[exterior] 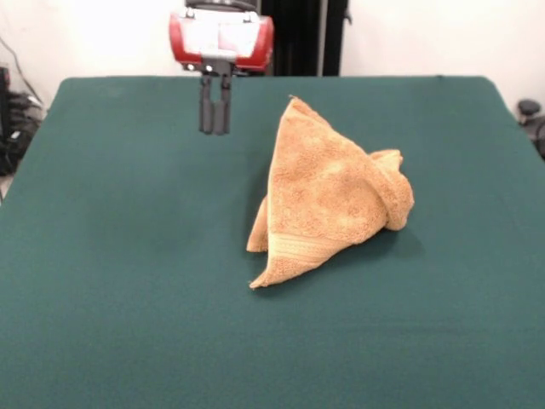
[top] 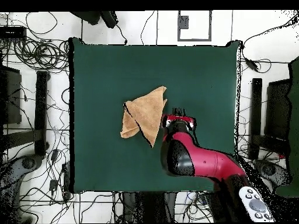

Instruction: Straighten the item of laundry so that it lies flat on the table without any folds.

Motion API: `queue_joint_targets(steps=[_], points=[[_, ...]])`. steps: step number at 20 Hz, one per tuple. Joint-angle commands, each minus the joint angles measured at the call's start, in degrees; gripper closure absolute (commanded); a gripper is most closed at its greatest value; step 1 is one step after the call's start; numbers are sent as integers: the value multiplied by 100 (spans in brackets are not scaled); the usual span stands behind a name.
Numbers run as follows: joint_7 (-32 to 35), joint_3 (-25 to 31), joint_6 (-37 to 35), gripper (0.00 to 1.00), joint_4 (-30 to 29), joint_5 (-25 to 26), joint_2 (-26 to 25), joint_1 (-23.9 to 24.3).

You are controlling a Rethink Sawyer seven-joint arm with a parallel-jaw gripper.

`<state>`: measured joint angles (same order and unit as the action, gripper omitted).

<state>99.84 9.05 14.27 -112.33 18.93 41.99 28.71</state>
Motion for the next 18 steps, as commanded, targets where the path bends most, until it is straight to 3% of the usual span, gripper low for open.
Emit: queue_joint_targets(steps=[1, 8, 17, 18], points=[[1533, 1041, 457, 100, -513, 58, -480, 62], [1945, 525, 1134, 100, -794, -688, -483, -330], [1813, 719, 1057, 100, -876, -820, -456, -112], [1884, 775, 989, 0, -929, -899, -454, -55]])
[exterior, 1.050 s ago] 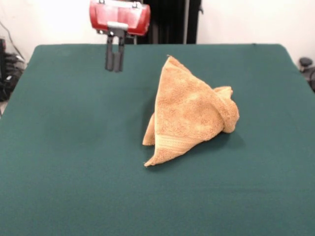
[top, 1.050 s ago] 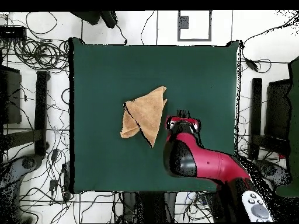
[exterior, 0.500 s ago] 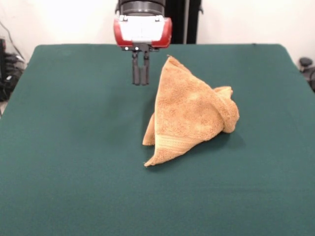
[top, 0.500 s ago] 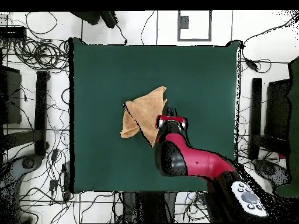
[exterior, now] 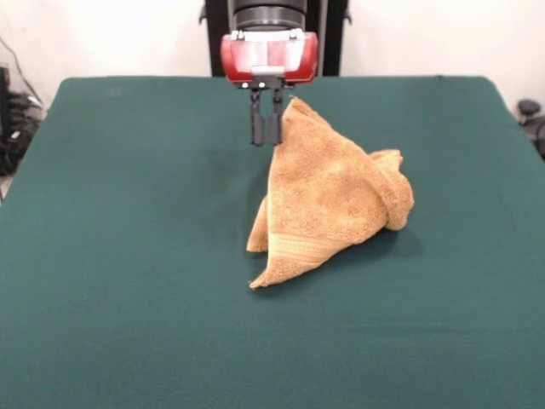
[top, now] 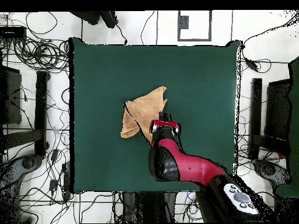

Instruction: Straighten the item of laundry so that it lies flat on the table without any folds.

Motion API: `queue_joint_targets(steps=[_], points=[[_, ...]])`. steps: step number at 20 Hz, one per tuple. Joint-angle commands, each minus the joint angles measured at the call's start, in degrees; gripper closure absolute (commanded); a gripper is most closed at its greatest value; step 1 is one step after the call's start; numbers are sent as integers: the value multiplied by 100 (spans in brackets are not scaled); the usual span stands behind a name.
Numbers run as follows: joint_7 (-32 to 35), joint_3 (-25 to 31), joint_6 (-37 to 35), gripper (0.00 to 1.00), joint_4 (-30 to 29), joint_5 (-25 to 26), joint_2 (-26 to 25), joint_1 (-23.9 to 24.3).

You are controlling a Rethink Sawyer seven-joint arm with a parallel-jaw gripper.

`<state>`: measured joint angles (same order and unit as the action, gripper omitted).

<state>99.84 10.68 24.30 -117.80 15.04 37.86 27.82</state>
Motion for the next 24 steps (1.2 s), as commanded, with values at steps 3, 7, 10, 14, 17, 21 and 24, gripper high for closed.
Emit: queue_joint_targets(steps=[3, 7, 10, 14, 17, 21, 24], points=[[1928, 701, -72, 0, -416, -535, -48, 113], [1916, 781, -93, 0, -446, -576, -67, 174], [1862, 818, -83, 0, -455, -586, -78, 199], [1825, 890, 97, 0, -438, -498, -119, 230], [1917, 1255, 20, 0, -427, -364, -329, 476], [1960, 1934, -69, 0, -379, -121, -782, 931], [1778, 2064, -125, 0, -354, -122, -917, 1003]])
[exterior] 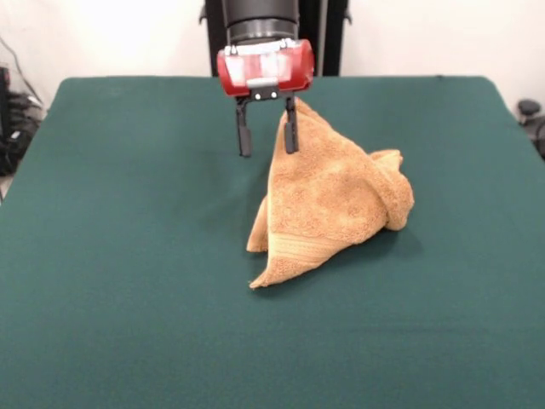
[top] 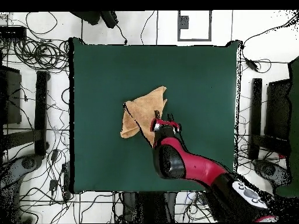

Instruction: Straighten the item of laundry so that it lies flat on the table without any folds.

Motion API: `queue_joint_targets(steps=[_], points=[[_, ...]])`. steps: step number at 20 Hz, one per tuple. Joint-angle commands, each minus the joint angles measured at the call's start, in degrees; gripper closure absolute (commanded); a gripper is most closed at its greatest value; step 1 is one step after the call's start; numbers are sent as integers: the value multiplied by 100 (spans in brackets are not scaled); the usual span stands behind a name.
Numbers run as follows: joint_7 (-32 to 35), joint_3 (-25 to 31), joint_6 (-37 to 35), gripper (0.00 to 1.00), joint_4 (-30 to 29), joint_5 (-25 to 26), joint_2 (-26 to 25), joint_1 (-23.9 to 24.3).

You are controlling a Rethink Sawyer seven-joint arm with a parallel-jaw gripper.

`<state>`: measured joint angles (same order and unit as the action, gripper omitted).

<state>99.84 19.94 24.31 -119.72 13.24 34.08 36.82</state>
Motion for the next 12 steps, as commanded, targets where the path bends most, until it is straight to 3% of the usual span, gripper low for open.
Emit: queue_joint_targets(steps=[1, 12], points=[[1702, 1166, -140, 0, -132, 79, -597, 123], [1277, 1399, -433, 0, -36, 40, -757, 204]])
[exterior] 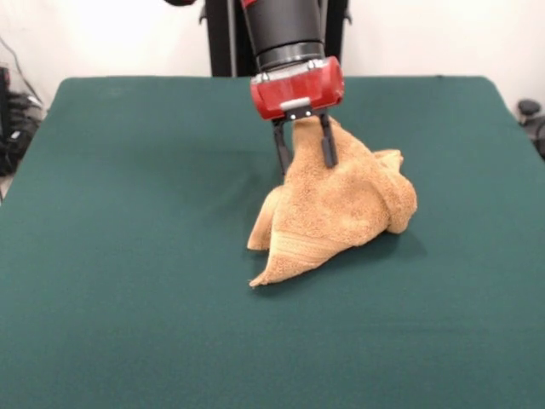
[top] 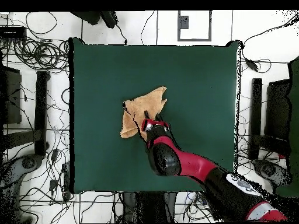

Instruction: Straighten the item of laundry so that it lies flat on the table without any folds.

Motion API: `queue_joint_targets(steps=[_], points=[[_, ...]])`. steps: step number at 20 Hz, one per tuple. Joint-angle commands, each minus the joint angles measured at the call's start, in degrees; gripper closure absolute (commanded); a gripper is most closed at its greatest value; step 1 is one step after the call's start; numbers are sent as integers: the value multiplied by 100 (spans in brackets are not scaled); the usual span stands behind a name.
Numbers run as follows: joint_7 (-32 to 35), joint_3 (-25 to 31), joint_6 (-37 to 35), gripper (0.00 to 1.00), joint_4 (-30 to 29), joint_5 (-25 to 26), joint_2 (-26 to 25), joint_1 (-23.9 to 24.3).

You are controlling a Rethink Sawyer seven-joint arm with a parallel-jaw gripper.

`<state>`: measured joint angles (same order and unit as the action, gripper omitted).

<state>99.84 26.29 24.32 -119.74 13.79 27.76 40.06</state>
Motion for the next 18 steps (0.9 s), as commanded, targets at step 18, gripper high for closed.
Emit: queue_joint_targets(steps=[18], points=[[1394, 545, -284, 0, -231, -382, 97, -339]])
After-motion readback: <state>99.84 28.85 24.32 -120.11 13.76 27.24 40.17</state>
